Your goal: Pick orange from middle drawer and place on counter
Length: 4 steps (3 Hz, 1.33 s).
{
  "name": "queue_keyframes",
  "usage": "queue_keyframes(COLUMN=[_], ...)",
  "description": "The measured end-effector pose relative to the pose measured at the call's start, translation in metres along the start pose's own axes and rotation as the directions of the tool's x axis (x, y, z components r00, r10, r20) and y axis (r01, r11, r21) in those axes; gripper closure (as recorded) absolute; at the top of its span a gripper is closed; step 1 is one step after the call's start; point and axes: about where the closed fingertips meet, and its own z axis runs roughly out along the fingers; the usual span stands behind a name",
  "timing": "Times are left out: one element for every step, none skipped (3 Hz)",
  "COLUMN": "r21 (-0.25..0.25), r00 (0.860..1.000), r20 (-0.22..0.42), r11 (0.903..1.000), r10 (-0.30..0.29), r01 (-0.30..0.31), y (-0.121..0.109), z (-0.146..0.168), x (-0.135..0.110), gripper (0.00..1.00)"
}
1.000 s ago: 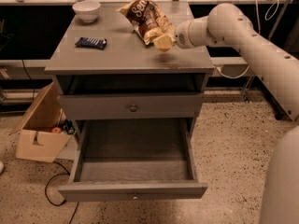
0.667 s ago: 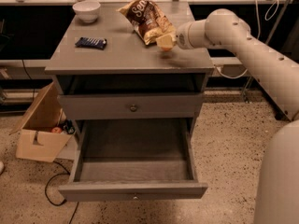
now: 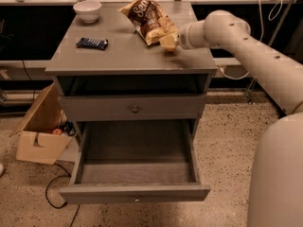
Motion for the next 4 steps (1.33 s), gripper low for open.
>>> queue_keyframes(r21=[0.002,-0.014,-0.039,-0.061], r00=[0.999,0.995,0.990,0.988], r20=[-0.050,-0.099,-0.137,-0.149], r11=[0.9998,0.9994,0.9987,0.9978], r10=[-0.019,-0.031,-0.038,-0.034], r01=[0.019,0.030,0.033,0.025], y=[-0.0005,0.0010,0.0040,0.0062], z=[-0.0013,-0.0021,0.0002,0.0027], x=[0.0011,0.0031,0.0063,0.0097], gripper=[1.00,0.81,0.58,0.35])
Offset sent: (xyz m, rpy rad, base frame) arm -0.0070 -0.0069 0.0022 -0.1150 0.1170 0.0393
